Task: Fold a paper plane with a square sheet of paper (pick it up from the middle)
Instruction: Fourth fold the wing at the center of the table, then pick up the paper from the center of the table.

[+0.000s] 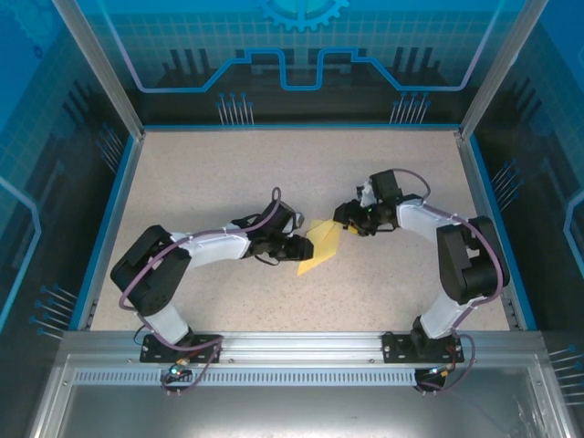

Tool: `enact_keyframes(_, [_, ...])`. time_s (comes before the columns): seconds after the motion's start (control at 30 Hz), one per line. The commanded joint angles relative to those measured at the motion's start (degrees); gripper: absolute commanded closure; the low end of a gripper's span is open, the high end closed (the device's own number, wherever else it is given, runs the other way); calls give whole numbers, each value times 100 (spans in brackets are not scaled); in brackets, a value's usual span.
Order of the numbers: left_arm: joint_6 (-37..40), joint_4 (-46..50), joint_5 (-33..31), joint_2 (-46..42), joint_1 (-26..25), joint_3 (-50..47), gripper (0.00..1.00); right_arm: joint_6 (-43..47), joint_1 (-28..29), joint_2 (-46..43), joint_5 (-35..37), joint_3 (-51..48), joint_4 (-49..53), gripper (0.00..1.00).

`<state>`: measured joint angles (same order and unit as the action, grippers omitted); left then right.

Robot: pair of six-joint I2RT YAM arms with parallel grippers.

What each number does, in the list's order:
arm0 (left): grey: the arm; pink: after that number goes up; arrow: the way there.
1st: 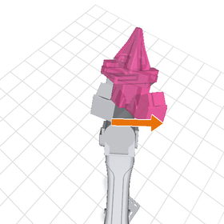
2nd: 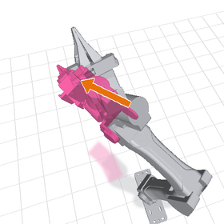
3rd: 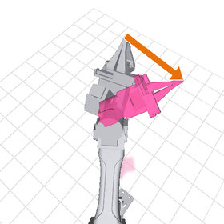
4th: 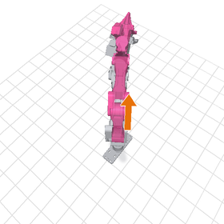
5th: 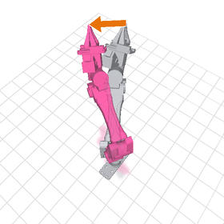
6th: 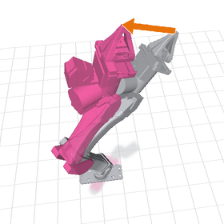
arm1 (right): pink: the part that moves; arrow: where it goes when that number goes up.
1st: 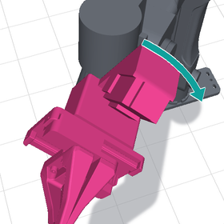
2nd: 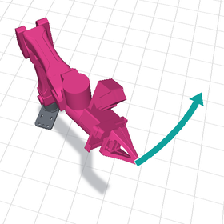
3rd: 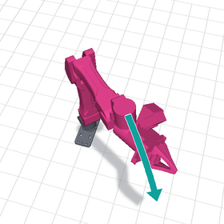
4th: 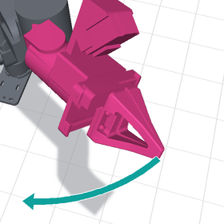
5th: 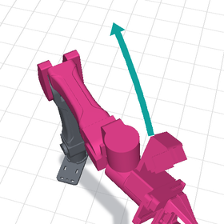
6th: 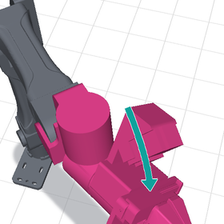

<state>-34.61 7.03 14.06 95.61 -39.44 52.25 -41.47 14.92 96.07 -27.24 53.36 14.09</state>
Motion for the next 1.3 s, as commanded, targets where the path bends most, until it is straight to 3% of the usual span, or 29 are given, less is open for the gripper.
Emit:
enact_keyframes(0.0, [-103, 107, -682, -164, -4, 85, 50, -517, 296, -15, -162, -229, -306, 47])
enact_keyframes(0.23, [-381, 111, -1015, -93, 81, 51, 40, -855, 713, 512, -121, 3, -633, 48])
enact_keyframes(0.5, [-367, 462, -1452, -209, 137, -17, 23, -785, 846, 828, -5, 190, -518, 51])
enact_keyframes(0.7, [-459, 428, -1599, -336, 187, -166, 8, -691, 921, 1063, -474, 302, -742, 64])
enact_keyframes(0.77, [-511, 314, -1512, -468, 279, -313, 2, -703, 950, 1140, -655, 270, -880, 66])
enact_keyframes(0.97, [-523, 65, -606, -813, 963, -833, 1, -733, 943, 1018, -890, -156, -1564, 75])
enact_keyframes(1.03, [-564, 6, -375, -941, 1150, -966, 1, -709, 938, 903, -897, -264, -1723, 82])
enact_keyframes(1.1, [-642, -127, -221, -1156, 1194, -1062, 1, -693, 933, 783, -1002, -340, -1935, 97])
enact_keyframes(1.27, [-713, -89, -22, -1662, 1279, -1073, 1, -739, 800, 313, -1491, -463, -2546, 99])
